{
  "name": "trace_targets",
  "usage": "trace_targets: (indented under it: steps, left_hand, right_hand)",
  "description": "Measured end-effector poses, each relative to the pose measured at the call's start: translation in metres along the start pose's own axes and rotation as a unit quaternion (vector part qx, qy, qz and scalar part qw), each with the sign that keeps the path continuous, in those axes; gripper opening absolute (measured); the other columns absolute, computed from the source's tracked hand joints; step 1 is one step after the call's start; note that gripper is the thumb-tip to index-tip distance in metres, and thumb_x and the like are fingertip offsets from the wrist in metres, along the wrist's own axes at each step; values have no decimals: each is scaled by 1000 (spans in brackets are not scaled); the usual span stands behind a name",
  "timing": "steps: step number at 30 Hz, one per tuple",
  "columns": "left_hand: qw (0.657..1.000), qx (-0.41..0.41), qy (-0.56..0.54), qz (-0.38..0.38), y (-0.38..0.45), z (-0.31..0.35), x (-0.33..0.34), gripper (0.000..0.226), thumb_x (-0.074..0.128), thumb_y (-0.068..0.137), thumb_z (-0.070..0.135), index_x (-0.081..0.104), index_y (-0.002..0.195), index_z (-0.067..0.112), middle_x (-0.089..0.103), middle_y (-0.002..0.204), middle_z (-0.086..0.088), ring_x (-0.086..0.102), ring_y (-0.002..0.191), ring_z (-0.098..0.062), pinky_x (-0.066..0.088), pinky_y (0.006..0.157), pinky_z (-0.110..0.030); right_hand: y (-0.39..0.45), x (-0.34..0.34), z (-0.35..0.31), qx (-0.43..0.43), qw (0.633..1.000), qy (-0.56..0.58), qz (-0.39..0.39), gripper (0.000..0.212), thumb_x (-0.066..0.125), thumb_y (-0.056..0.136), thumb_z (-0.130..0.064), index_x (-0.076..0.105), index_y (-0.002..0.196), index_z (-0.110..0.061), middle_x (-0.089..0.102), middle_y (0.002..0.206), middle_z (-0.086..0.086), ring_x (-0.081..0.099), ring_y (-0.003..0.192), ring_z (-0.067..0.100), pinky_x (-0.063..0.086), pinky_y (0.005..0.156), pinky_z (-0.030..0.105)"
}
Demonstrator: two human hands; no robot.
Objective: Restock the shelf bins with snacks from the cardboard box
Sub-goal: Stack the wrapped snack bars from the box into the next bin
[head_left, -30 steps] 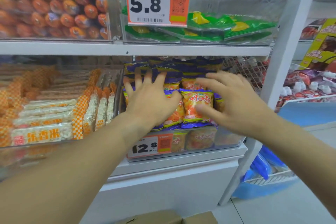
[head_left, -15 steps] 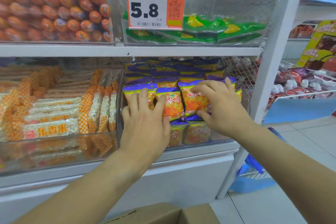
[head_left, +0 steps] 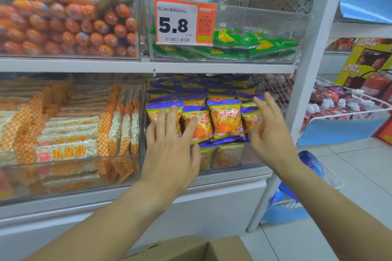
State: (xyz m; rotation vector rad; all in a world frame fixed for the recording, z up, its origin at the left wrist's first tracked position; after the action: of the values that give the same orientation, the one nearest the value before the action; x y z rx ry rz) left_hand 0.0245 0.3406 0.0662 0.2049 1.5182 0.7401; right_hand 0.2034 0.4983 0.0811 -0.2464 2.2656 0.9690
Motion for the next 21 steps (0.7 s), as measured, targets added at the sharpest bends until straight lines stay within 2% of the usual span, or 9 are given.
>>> trace_targets:
  steps: [3,8,10,12,16,21]
  left_hand:
    - [1000,12,-6,4,-5,5,-2,55,44,87,39,52,140,27,33,155,-21,27,144,-42,31,111,-59]
    - [1000,17,-9,-1,-10,9,-2,58,36,86,41,51,141,28,31,157,-21,25,146,-42,28,112,-59]
    - [1000,18,-9,-6,-12,8,-2,58,37,86,41,50,140,29,31,157,-20,26,145,-42,29,111,-59]
    - [1000,16,-7,-9,-13,8,-2,57,39,85,41,50,140,30,30,156,-20,25,145,-41,29,111,-59]
    - [1000,16,-18,-15,-20,8,1,58,47,83,39,51,140,28,32,155,-23,25,146,-42,31,109,-61]
    - [999,24,-40,-6,-27,2,-8,53,53,78,34,60,129,22,43,146,-24,36,139,-44,39,104,-60]
  right_hand:
    - [-6,-4,2,-10,994,-44,96,52,61,87,2,59,136,-16,33,159,10,33,145,32,35,115,52]
    - [-19,-1,-5,-72,979,-82,171,36,67,88,-9,68,122,-17,52,137,11,49,124,34,43,102,49]
    - [-28,8,-15,-116,978,-89,150,31,70,88,-14,69,119,-19,55,128,10,52,116,34,45,94,48]
    - [-36,22,-23,-136,980,-117,86,34,71,88,-20,68,122,-23,55,125,8,53,114,32,46,89,49]
    - [-40,34,-24,-83,987,-135,31,39,60,89,-28,64,128,-27,54,131,5,53,118,30,42,95,51]
    - [-42,20,-28,-91,991,-93,35,38,64,82,-11,65,120,-19,52,124,8,54,112,31,48,89,50]
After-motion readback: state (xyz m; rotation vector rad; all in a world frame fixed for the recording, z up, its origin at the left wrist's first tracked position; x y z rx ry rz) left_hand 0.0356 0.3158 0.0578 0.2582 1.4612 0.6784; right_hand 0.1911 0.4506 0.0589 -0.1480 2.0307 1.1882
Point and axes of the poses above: each hand's wrist, its own y-axis towards the middle knuckle, its own x-axis out of the palm, z = x × y, the point moved 1 cm from there along y, towards the middle knuckle
